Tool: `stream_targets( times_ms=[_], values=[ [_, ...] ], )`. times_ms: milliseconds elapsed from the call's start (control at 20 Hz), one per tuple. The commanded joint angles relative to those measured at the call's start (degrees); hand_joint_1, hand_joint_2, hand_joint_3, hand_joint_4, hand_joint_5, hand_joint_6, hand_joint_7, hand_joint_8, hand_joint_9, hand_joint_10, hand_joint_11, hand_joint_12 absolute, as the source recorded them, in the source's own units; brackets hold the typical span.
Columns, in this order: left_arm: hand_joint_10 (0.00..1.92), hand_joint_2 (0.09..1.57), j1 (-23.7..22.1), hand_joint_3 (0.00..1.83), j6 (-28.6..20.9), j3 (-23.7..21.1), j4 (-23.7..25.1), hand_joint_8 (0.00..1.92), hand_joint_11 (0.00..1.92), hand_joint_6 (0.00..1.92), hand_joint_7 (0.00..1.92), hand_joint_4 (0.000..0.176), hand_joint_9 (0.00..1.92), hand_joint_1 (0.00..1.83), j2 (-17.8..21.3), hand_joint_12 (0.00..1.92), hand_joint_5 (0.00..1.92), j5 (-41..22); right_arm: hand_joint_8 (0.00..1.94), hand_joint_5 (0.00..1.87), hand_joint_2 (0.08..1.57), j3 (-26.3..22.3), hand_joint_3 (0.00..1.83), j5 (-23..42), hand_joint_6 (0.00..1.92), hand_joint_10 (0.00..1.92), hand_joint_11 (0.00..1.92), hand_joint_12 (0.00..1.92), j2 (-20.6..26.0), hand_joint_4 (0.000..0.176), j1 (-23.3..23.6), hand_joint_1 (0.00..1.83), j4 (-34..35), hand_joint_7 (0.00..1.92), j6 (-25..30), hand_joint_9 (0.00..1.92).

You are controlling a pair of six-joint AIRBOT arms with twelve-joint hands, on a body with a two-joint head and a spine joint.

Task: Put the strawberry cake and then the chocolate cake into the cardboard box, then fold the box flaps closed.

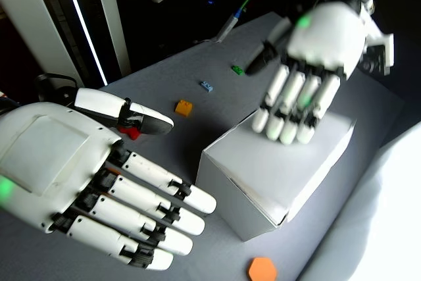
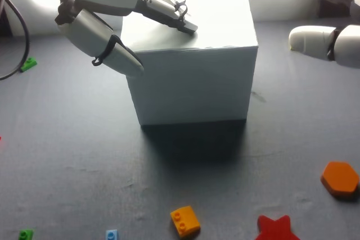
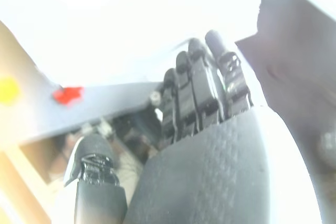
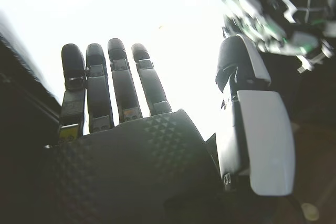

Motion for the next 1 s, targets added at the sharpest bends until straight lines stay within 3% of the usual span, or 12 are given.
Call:
stream_targets(
  times_ms=[0,250,400,600,950],
  values=[
    [0.0,1.17,0.7,0.0,0.4,0.5,-3.7,0.0,0.0,0.0,0.32,0.0,0.34,0.09,0.0,0.97,0.27,1.0,0.0,0.11,1.2,0.1,0.0,6.4,0.0,0.01,0.0,0.58,0.7,0.0,0.3,0.02,-2.0,0.17,0.4,0.18],
    [0.0,1.18,2.3,0.0,0.1,0.0,-3.8,0.0,0.0,0.0,0.33,0.0,0.34,0.1,0.3,0.97,0.28,1.1,0.0,0.1,1.2,0.1,0.0,6.8,0.0,0.01,0.0,0.64,0.7,0.0,0.0,0.0,-4.1,0.15,0.4,0.18],
    [0.0,1.18,-0.3,0.0,-1.2,-0.4,-3.6,0.0,0.0,0.0,0.32,0.0,0.35,0.09,1.6,0.97,0.27,1.0,0.0,0.11,1.21,0.1,0.0,7.0,0.0,0.0,0.0,0.43,0.7,0.0,-0.1,0.02,-4.8,0.16,0.4,0.17],
    [0.0,1.18,-4.0,0.0,-3.1,-3.5,-1.4,0.0,0.0,0.0,0.32,0.0,0.35,0.08,5.7,1.0,0.27,0.8,0.0,0.12,1.21,0.1,0.0,7.1,0.0,0.01,0.0,0.67,0.8,0.0,-0.5,0.0,-5.6,0.17,0.4,0.2],
    [0.01,1.17,-8.9,0.0,-7.7,-11.5,6.8,0.01,0.02,0.0,0.34,0.0,0.38,0.08,16.5,1.01,0.29,-2.2,0.0,0.14,1.2,0.1,0.0,6.7,0.01,0.01,0.0,0.76,0.9,0.0,-1.3,0.0,-9.1,0.2,0.4,0.22]
  ],
)
